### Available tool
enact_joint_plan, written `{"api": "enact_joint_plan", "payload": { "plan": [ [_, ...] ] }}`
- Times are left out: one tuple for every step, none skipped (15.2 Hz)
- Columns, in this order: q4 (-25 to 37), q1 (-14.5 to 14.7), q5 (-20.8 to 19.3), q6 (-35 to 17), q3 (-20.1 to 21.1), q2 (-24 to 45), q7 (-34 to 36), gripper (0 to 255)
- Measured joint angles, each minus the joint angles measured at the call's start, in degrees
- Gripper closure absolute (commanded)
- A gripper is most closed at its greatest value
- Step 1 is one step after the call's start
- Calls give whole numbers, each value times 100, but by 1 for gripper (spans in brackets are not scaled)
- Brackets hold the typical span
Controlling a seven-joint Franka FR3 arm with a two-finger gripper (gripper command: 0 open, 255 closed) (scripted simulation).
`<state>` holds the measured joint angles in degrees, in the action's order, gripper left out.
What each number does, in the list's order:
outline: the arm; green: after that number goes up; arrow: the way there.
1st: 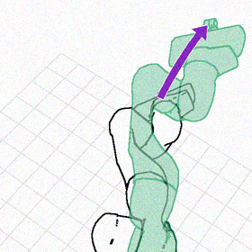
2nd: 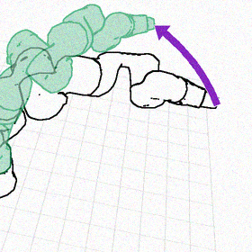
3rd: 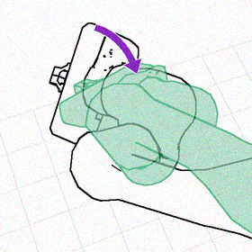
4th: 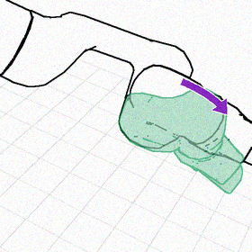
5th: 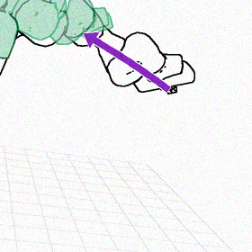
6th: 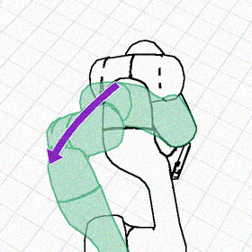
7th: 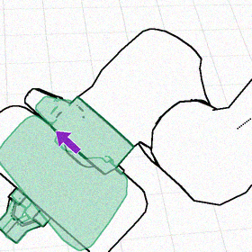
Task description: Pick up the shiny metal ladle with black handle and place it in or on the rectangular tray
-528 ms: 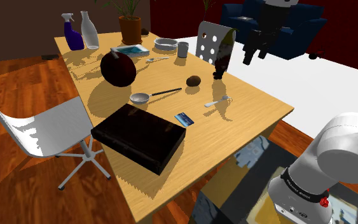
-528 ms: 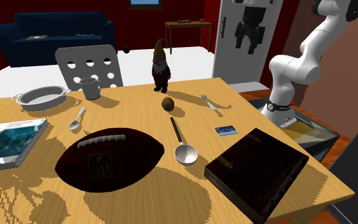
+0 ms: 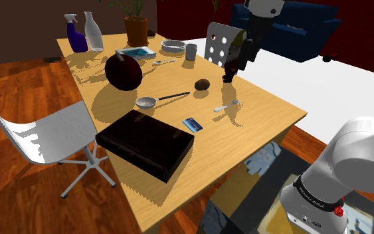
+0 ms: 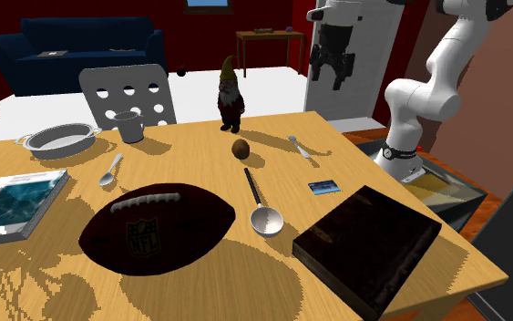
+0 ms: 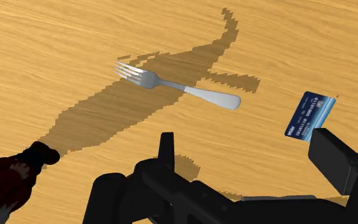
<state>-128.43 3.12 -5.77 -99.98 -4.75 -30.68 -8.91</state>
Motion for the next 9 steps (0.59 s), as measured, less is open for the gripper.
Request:
{"api": "enact_joint_plan", "payload": {
  "plan": [
    [10, 52, -30, -140, -48, 152, -221, 0],
    [109, 117, -43, -260, -73, 369, -418, 0],
    [251, 178, -53, -348, -99, 600, -621, 0],
    [300, 209, -83, -494, -169, 797, -875, 0],
    [412, 272, -84, -612, -179, 1024, -1066, 0],
    [494, 316, -91, -739, -211, 1234, -1284, 0],
    [589, 353, -100, -827, -243, 1416, -1514, 0],
    [716, 395, -101, -899, -260, 1611, -1732, 0],
    [838, 431, -95, -1026, -285, 1856, -1958, 0]
  ]
}}
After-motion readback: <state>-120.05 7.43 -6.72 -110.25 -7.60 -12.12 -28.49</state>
